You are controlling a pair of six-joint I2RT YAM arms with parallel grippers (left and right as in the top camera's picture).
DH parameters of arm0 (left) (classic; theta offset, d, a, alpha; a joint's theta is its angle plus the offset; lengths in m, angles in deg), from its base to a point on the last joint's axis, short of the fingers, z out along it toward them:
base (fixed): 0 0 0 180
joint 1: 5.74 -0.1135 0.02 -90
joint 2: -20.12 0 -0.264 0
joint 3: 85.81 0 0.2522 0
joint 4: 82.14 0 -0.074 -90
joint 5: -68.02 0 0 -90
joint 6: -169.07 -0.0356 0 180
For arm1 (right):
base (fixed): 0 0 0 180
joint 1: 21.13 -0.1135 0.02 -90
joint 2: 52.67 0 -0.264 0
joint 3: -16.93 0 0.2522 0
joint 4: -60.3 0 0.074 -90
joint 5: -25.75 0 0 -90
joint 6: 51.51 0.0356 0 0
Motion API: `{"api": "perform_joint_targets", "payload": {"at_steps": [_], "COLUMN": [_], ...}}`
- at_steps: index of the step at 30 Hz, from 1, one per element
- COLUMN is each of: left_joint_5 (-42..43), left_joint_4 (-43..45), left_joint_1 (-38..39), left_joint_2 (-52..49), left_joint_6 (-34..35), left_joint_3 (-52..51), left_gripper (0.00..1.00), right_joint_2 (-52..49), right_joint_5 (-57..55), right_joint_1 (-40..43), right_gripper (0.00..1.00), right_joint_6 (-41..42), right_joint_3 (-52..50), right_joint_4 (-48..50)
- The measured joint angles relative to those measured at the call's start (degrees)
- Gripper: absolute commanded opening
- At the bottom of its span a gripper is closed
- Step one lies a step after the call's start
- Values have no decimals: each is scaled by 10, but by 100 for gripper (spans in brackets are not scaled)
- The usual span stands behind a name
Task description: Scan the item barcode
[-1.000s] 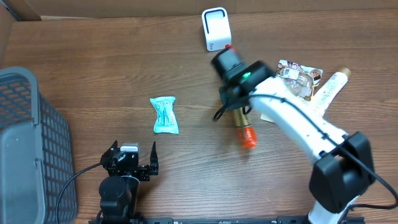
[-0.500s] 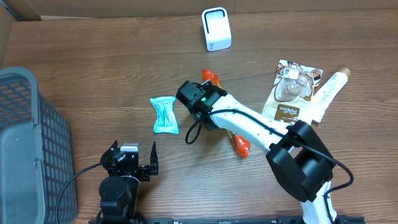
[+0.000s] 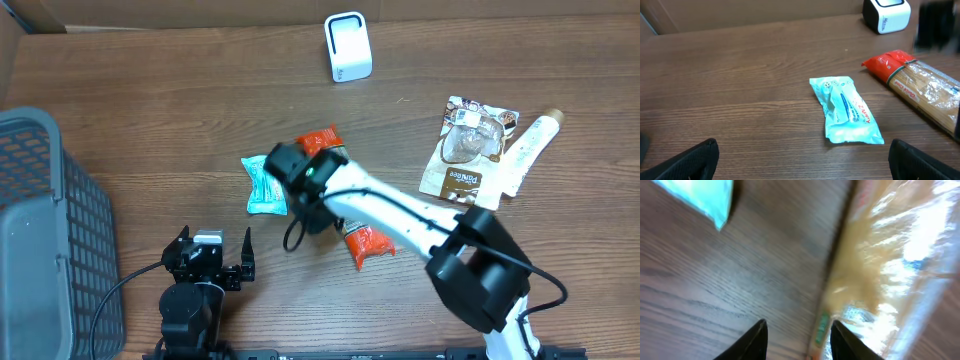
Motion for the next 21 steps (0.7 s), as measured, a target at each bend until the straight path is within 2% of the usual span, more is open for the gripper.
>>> {"api": "perform_joint_targets", "payload": {"at_steps": [2,4,8,13,21], "left_joint_5": [0,0,0,0,0], "left_joint_4": [0,0,0,0,0], "left_joint_1": [0,0,0,0,0], "left_joint_2": [0,0,0,0,0], "left_joint_6": [0,0,0,0,0], "left_joint_3": [0,0,0,0,0], "left_gripper": [100,100,99,100,99], "right_joint_2": [3,19,47,50,27], "right_joint_5": [10,28,77,169,261], "right_joint_1": [23,66,136,228,254], "right_gripper": [62,68,69,70,70], "right_joint_6": [-2,-5,-37,-118,-210], "right_joint_3": [32,71,89,79,-1], "right_joint_4": [-17,-34,-47,-72,-29]}}
